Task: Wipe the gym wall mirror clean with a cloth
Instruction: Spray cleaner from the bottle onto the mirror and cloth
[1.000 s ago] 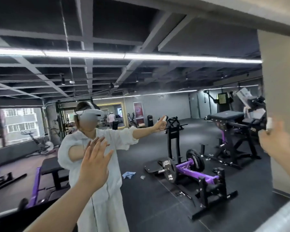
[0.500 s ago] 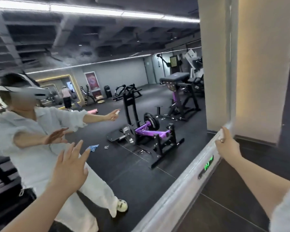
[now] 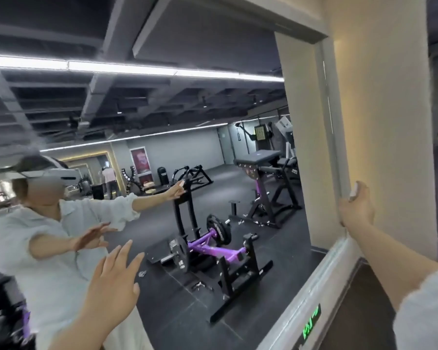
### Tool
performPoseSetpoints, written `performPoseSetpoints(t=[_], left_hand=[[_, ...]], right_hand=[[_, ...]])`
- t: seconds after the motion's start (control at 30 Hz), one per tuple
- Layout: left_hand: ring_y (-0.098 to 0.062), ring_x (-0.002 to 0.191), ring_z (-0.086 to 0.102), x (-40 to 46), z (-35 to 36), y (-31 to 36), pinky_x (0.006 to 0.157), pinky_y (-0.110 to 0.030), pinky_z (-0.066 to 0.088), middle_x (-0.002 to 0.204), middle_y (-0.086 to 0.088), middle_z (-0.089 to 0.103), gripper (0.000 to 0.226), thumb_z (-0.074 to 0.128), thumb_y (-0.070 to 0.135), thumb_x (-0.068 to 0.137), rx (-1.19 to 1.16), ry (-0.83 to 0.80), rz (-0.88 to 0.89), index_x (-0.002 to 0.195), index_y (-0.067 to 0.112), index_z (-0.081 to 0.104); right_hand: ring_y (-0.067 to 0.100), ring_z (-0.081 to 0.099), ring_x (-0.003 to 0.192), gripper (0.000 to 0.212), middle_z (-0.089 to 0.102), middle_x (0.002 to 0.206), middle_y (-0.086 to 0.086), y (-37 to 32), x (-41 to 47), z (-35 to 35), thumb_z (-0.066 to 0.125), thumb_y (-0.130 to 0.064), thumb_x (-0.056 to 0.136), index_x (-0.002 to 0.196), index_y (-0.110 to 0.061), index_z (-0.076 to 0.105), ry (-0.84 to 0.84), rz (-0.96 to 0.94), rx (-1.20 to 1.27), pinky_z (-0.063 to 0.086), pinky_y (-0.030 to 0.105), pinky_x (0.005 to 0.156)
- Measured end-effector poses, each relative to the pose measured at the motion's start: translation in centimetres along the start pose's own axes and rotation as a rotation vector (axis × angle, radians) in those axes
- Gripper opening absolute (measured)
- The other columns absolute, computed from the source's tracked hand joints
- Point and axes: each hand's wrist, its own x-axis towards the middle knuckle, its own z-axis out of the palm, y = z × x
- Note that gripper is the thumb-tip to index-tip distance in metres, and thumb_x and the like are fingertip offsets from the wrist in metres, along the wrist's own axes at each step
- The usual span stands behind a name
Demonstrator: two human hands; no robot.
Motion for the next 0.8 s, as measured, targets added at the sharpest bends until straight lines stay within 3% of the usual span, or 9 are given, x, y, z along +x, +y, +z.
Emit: performPoseSetpoints(t=[0.17, 0.33, 0.4, 0.5, 0.63, 0.7, 0.8], left_hand=[[-0.034, 0.104, 0.045, 4.7, 2.6, 4.3, 0.084, -0.044, 0.032, 0.114, -0.021, 0.061, 0.080, 0.090, 0.014, 0.013, -0.008, 0.057, 0.066, 0.092, 0.011, 0.075], [-0.033, 0.104, 0.045, 8.2, 3.1, 5.8, 0.085, -0.045, 0.032, 0.116, -0.022, 0.059, 0.080, 0.090, 0.013, 0.014, 0.027, 0.064, 0.091, 0.093, 0.009, 0.075], [-0.033, 0.105, 0.045, 9.3, 3.2, 6.3, 0.086, -0.045, 0.032, 0.116, -0.022, 0.060, 0.078, 0.089, 0.014, 0.017, 0.045, 0.044, 0.109, 0.094, 0.009, 0.075], [-0.033, 0.106, 0.044, 10.7, 3.6, 7.2, 0.086, -0.043, 0.032, 0.116, -0.022, 0.061, 0.077, 0.089, 0.014, 0.019, 0.039, 0.033, 0.122, 0.095, 0.011, 0.075], [-0.034, 0.105, 0.044, 11.8, 3.8, 8.0, 0.086, -0.043, 0.032, 0.116, -0.023, 0.061, 0.077, 0.089, 0.013, 0.020, 0.028, 0.022, 0.125, 0.096, 0.010, 0.074], [-0.034, 0.105, 0.044, 12.0, 4.1, 8.2, 0.086, -0.044, 0.032, 0.117, -0.023, 0.060, 0.077, 0.090, 0.013, 0.021, 0.023, 0.003, 0.115, 0.096, 0.009, 0.074], [-0.035, 0.105, 0.044, 11.6, 4.7, 8.6, 0.086, -0.045, 0.032, 0.116, -0.025, 0.059, 0.079, 0.091, 0.012, 0.020, 0.022, -0.025, 0.125, 0.097, 0.008, 0.073]], right_hand=[[0.032, 0.052, 0.079, 0.052, 0.049, 0.110, 0.017, -1.4, 10.7, -1.3, 0.043, -0.009, 0.094, 0.143, -0.024, 0.032, 0.098, 0.065, 0.191, 0.048, 0.038, 0.061], [0.032, 0.049, 0.081, 0.036, 0.042, 0.108, 0.013, -0.4, 15.6, -0.8, 0.043, -0.012, 0.096, 0.131, -0.015, 0.038, 0.102, 0.133, 0.240, 0.044, 0.031, 0.052], [0.031, 0.049, 0.084, 0.032, 0.048, 0.113, 0.017, 0.9, 15.8, -0.2, 0.044, -0.013, 0.095, 0.127, -0.014, 0.037, 0.130, 0.154, 0.261, 0.051, 0.037, 0.060], [0.040, 0.055, 0.100, 0.039, 0.049, 0.127, 0.025, 3.4, 15.7, 0.3, 0.043, -0.013, 0.096, 0.134, -0.018, 0.036, 0.168, 0.209, 0.232, 0.051, 0.050, 0.087], [0.042, 0.055, 0.103, 0.053, 0.048, 0.131, 0.026, 6.3, 15.1, 1.3, 0.041, -0.008, 0.095, 0.144, -0.025, 0.030, 0.111, 0.236, 0.177, 0.050, 0.045, 0.084], [0.046, 0.054, 0.108, 0.056, 0.046, 0.134, 0.026, 8.1, 14.5, 2.0, 0.041, -0.008, 0.095, 0.148, -0.022, 0.027, 0.060, 0.259, 0.098, 0.050, 0.052, 0.089], [0.041, 0.055, 0.086, 0.053, 0.049, 0.122, 0.024, 10.8, 12.7, 2.5, 0.042, -0.007, 0.096, 0.147, -0.017, 0.029, -0.015, 0.310, 0.066, 0.052, 0.045, 0.066]])
